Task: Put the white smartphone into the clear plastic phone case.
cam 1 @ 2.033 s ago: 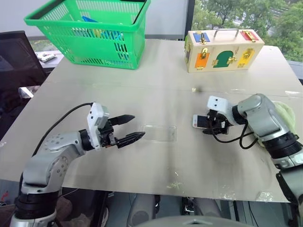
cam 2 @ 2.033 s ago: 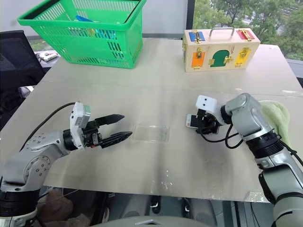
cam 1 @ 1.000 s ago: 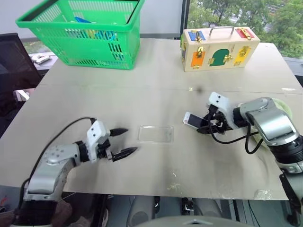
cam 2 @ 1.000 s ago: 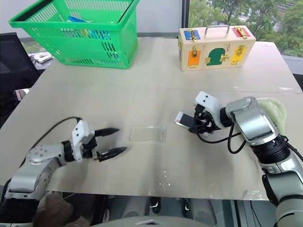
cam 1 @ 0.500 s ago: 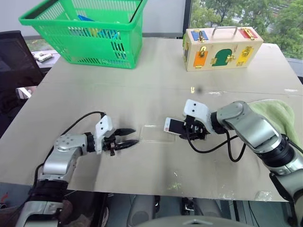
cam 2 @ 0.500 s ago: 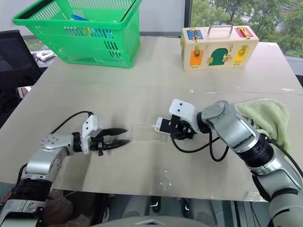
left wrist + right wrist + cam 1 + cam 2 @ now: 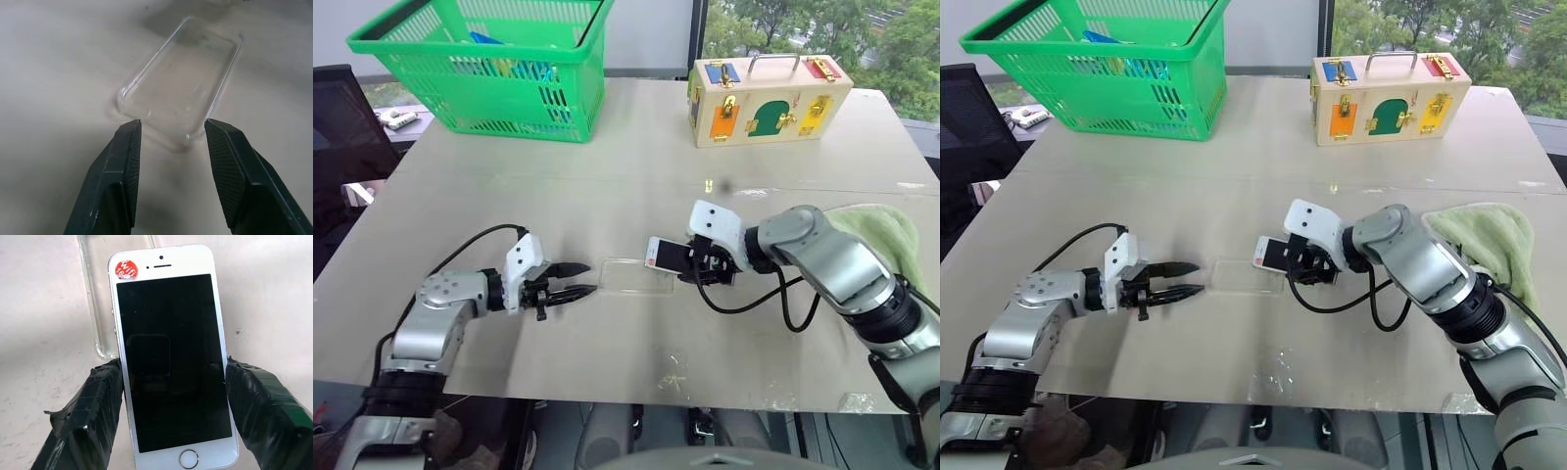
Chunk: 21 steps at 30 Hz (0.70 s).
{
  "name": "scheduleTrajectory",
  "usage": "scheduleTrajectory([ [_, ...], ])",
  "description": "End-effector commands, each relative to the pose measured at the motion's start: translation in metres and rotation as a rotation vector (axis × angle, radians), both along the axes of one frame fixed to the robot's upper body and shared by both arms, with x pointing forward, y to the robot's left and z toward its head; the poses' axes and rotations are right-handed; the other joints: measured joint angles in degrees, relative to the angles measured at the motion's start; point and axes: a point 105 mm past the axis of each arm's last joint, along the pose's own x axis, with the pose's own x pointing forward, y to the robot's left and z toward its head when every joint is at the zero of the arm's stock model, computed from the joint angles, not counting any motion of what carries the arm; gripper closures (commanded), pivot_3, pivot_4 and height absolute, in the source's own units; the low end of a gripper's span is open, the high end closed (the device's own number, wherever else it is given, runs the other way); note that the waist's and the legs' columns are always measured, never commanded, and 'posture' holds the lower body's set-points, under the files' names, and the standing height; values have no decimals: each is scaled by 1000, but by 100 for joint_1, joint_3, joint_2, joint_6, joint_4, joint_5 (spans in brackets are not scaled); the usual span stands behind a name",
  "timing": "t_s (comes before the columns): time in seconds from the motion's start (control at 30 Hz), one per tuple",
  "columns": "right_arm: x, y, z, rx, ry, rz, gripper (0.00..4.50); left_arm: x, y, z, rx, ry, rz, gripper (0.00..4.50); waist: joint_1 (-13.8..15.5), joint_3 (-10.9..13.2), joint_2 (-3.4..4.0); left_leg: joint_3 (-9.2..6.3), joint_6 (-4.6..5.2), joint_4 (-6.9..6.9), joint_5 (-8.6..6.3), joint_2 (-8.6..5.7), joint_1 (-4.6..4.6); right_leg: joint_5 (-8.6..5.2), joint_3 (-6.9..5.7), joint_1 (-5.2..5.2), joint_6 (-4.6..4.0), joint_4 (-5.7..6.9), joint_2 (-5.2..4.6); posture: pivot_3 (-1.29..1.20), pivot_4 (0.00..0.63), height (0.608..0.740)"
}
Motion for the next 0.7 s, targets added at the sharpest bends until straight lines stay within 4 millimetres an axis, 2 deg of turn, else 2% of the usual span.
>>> scheduleTrajectory([
  [0.03,-5,9,16,28,-76,74,1691,4,0,6,52,-25,-10,2400,-2,0,1,1,0,0,0,0,0,0,0,0,0,0,0,0,150,740],
  [0.23,-4,9,17,27,-89,81,1691,6,-10,0,73,-13,-29,2400,-30,1,-1,4,0,0,0,-1,0,0,4,0,0,0,1,0,150,740],
  [0.37,-5,7,18,24,-93,80,1691,5,-1,-5,90,7,0,2400,-37,1,-1,4,0,0,0,0,2,0,4,1,0,4,1,0,150,740],
  [0.47,-5,5,18,23,-93,77,1691,2,8,-6,85,23,15,3326,-55,1,-1,4,0,1,0,0,5,0,5,2,0,4,1,0,150,740],
  [0.53,-5,5,17,23,-91,76,1691,2,9,-8,90,26,16,4317,-66,1,0,4,0,1,0,1,7,0,5,3,0,5,1,0,150,740],
  [0.57,-5,5,17,23,-91,76,1691,3,9,-9,88,25,18,4500,-69,1,0,4,0,1,0,2,8,0,5,3,0,5,1,0,150,740],
  [0.7,-5,5,16,25,-91,77,1691,2,7,-7,68,28,24,4500,-71,1,0,5,0,1,0,3,10,0,6,3,0,8,1,0,150,740],
])
